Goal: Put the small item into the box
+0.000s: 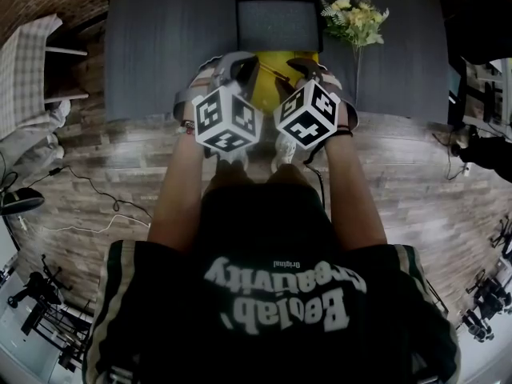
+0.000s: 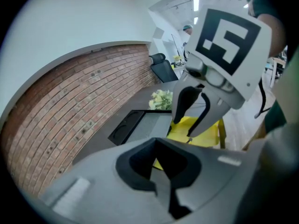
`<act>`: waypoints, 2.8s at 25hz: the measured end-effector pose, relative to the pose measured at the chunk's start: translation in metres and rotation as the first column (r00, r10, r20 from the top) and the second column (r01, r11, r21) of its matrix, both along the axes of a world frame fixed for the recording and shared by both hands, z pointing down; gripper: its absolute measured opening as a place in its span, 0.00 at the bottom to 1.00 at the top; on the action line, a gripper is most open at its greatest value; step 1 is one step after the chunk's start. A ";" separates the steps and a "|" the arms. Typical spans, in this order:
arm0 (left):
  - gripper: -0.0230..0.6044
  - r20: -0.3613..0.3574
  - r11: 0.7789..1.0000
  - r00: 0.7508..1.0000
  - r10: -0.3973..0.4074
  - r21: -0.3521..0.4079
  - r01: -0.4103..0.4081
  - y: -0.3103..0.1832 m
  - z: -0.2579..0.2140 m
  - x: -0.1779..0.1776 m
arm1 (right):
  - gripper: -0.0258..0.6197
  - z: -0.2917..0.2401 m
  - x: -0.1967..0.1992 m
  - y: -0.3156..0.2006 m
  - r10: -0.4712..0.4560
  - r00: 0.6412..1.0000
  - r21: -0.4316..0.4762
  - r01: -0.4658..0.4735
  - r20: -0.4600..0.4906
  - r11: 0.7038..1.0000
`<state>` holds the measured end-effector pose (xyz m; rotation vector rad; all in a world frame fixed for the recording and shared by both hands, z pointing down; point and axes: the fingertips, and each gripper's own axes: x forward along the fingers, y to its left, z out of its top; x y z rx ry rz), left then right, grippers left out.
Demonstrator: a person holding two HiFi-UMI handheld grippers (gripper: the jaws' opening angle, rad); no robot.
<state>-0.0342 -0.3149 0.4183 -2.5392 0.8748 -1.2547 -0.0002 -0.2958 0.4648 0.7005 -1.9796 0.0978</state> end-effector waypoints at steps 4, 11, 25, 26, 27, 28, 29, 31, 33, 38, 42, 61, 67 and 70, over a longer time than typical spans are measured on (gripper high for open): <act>0.04 0.013 1.000 1.000 0.000 0.017 0.000 0.002 -0.010 -0.001 | 0.26 -0.017 -0.001 -0.001 -0.004 1.000 0.061 0.003 0.009 0.998; 0.04 0.029 0.998 1.000 -0.003 0.062 0.001 0.004 -0.034 0.000 | 0.26 -0.042 0.001 0.003 -0.028 1.000 0.124 0.028 0.000 0.992; 0.04 0.046 0.992 0.999 -0.005 0.126 0.000 0.013 -0.077 -0.004 | 0.22 -0.100 -0.007 0.012 -0.070 0.995 0.221 0.052 0.074 0.974; 0.04 0.045 0.992 0.999 -0.006 0.130 0.000 0.013 -0.080 -0.004 | 0.21 -0.104 -0.008 0.013 -0.074 0.994 0.230 0.055 0.075 0.972; 0.04 0.043 0.991 0.999 -0.007 0.134 0.001 0.014 -0.083 -0.004 | 0.21 -0.107 -0.009 0.014 -0.077 0.994 0.239 0.056 0.077 0.969; 0.04 0.041 0.990 0.999 -0.008 0.138 0.002 0.014 -0.085 -0.004 | 0.20 -0.110 -0.010 0.014 -0.078 0.994 0.246 0.056 0.081 0.968; 0.04 0.039 0.990 0.999 -0.009 0.142 0.003 0.014 -0.088 -0.005 | 0.20 -0.113 -0.011 0.015 -0.079 0.993 0.252 0.055 0.088 0.966; 0.04 0.036 0.988 0.999 -0.010 0.152 0.005 0.014 -0.093 -0.007 | 0.19 -0.120 -0.013 0.015 -0.082 0.992 0.266 0.053 0.097 0.963; 0.04 0.035 0.987 0.999 -0.010 0.163 0.004 0.014 -0.099 -0.008 | 0.18 -0.127 -0.014 0.015 -0.086 0.991 0.284 0.055 0.101 0.957; 0.04 0.027 0.983 1.000 0.001 0.181 -0.006 0.015 -0.112 -0.007 | 0.15 -0.143 -0.016 0.015 -0.096 0.988 0.318 0.054 0.118 0.946; 0.04 0.029 0.981 1.000 0.009 0.192 -0.015 0.016 -0.118 -0.005 | 0.13 -0.154 -0.017 0.017 -0.101 0.986 0.340 0.050 0.134 0.939; 0.04 0.019 0.980 0.999 0.050 0.191 -0.053 0.028 -0.119 0.003 | 0.05 -0.173 -0.015 0.021 -0.088 0.978 0.394 0.006 0.190 0.919; 0.04 0.016 0.980 0.998 0.059 0.190 -0.061 0.034 -0.120 0.001 | 0.05 -0.182 -0.017 0.028 -0.104 0.971 0.415 0.005 0.217 0.910; 0.04 0.018 0.979 0.998 0.068 0.191 -0.070 0.037 -0.124 0.005 | 0.05 -0.187 -0.014 0.029 -0.107 0.965 0.418 -0.003 0.240 0.908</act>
